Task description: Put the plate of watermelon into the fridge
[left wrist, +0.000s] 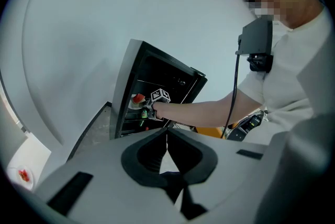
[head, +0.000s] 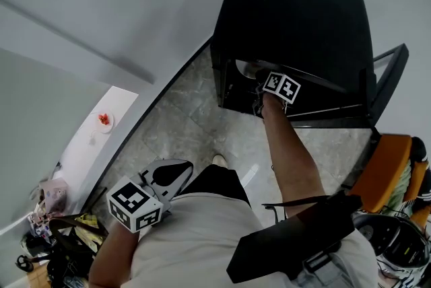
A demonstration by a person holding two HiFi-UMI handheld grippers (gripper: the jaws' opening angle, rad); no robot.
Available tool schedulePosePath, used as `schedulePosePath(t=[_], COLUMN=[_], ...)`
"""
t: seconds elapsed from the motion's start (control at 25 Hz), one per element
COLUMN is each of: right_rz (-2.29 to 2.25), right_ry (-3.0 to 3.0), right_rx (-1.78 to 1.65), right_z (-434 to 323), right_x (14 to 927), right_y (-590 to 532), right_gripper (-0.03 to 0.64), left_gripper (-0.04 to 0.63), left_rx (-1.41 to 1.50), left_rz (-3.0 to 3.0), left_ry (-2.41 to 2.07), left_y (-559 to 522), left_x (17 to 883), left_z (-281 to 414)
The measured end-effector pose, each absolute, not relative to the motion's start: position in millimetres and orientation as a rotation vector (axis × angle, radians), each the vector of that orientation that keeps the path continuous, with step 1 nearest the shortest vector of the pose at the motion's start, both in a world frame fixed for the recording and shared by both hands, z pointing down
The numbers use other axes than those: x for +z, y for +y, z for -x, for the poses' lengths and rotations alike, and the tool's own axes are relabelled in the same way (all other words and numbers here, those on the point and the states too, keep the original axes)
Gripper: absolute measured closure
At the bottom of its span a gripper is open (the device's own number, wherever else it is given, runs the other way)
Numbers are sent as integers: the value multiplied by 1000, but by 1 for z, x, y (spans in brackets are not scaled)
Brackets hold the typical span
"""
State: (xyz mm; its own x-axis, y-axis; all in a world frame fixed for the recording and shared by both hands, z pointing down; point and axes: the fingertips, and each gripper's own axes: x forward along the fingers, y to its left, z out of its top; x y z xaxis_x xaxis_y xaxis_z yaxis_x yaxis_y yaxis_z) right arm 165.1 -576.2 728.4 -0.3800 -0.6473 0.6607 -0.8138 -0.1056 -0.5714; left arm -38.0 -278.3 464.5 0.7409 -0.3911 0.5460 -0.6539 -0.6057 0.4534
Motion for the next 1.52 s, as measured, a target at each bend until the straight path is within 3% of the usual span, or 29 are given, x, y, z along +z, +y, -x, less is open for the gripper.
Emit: schedulePosePath(t=[0.64,1.12,1.52], right_rz=[-1631,-1557,-1462], right_ry=[-1856,-1903,-1970], right_rx=[1235,1174,1085], right_z=[-171,-171,-147], right_x=[732,707,652], right_y=[-566,-522,-422], right_gripper=[423,420,422], left_gripper=[583,583,583], left_rx=[514,498,468], left_rz=[-2270,-2306,-2367], left_ry=[-797,-785,-789], left_y=[-275,-254,-191], left_x=[460,444,421], left_z=[39,46,72])
